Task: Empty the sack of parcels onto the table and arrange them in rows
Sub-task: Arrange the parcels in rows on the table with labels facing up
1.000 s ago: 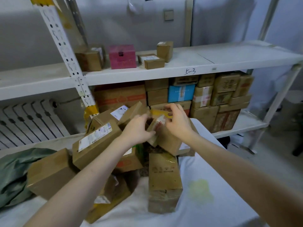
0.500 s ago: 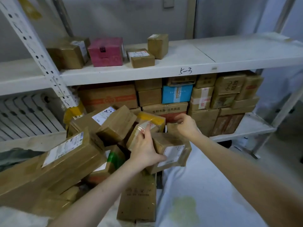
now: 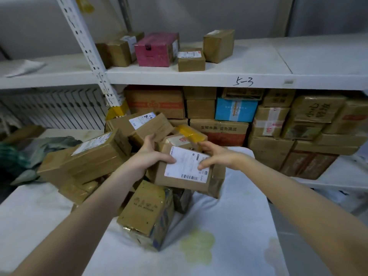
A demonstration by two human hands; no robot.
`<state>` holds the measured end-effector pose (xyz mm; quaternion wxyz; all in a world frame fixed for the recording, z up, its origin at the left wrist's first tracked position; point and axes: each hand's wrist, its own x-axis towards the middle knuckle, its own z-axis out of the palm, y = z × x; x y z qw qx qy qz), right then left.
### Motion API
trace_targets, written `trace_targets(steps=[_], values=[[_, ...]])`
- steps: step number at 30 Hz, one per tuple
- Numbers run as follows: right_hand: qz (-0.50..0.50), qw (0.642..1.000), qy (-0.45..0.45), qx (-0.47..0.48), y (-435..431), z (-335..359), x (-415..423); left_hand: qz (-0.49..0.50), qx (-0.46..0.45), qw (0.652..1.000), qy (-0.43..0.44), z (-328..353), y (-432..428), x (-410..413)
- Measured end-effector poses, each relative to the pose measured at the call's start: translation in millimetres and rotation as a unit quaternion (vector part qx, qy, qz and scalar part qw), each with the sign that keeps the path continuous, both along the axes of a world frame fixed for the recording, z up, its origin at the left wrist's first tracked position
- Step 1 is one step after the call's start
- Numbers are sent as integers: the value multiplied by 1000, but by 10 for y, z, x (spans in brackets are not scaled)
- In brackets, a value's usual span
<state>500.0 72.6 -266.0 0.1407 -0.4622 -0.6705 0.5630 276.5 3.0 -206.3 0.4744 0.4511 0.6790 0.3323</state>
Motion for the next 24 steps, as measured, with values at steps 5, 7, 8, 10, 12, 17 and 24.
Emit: trace_targets(steps=[5,7,8,10,12,17,24], values=[[-155,946,233,-164,20,-1,162,89,-67,966,-232,-91,-169,-103],[-121,942,248,-190,-25,14,223,74,-78,964,-244,-128,-245,-88],[-107,946,243,-189,-56,28,237,60,-88,964,-242,-126,-282,-67],[-105,951,227,-183,-106,19,264,33,-111,968,-224,-123,-333,-65],[-109,957,195,-183,-128,-13,322,13,-112,978,-173,-99,-339,-86],[65,989,-75,-113,-180,-70,384,58,-51,995,-67,-89,-194,-45],[204,950,-230,-49,-393,-474,23,25,-45,992,118,-279,-136,355]])
